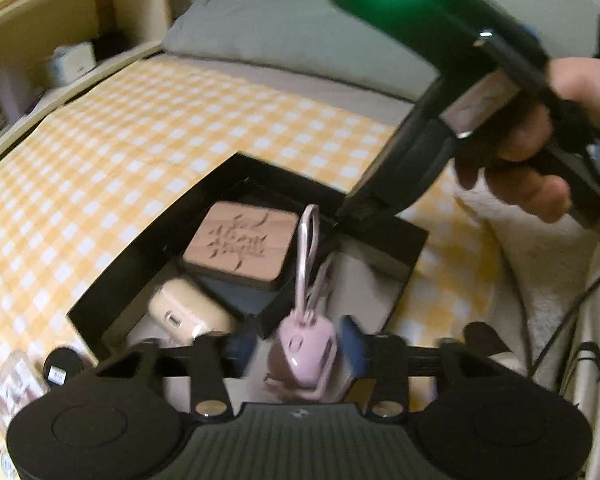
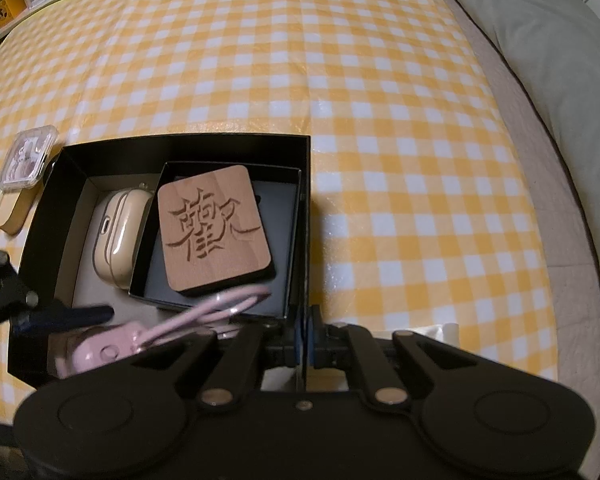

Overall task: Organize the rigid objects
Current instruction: 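Carry the eyelash curler with the left gripper into the black box and release, then move the left gripper to the white round tape measure and close on it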

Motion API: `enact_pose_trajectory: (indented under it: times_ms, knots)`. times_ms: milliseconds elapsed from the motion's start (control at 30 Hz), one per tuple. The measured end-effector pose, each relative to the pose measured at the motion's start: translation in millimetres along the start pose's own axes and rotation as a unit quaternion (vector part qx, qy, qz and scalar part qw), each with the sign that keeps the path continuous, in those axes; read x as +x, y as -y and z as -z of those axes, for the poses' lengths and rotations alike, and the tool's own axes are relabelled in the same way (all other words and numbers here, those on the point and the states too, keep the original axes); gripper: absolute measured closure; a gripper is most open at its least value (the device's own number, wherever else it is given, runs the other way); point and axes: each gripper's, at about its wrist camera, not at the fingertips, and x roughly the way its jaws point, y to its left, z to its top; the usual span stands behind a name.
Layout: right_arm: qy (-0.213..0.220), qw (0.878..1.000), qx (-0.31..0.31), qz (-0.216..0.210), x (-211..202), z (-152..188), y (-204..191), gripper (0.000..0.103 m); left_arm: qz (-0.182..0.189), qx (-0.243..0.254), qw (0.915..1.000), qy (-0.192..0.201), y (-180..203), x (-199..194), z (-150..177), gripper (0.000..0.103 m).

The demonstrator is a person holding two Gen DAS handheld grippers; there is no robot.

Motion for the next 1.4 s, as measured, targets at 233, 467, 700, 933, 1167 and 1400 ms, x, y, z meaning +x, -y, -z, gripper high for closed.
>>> enact_pose_trajectory:
  times_ms: [233,467,700,933,1167,1400]
  knots:
    - [0.0,1.0,-0.001,0.001,0.7,-0.6,-1.3,0.099,0.001,-0.102,0.9946,-0.022,-27.6,-9.2,-2.3,0.027]
    - [-0.001,1.0,-0.001,0.001,1.3,-0.5,-0.7,0.099,-0.015,-0.133,0.9901,-0.04,-32.4,-12.8,-3.9,0.033]
    - [-0.002,1.0,-0.002,0.001,2.3,-0.1,-0.2,0.099,-0.022,-0.154,0.9874,-0.028,-29.2,-34.8,-8.7,0.021]
    - [-0.001,1.0,-0.002,0.002,2.2,-0.3,-0.7,0.099,-0.048,-0.158,0.9864,-0.005,-23.9,-57.3,-11.4,0.005]
    - [-0.002,1.0,-0.003,0.002,2.2,-0.3,-1.0,0.099,-0.098,-0.19,0.9758,0.045,-37.4,-91.1,-10.7,0.0]
    - [-0.002,1.0,-0.003,0.002,2.2,-0.4,-1.5,0.099,-0.186,-0.229,0.9524,0.077,-72.2,-116.2,-2.7,0.0]
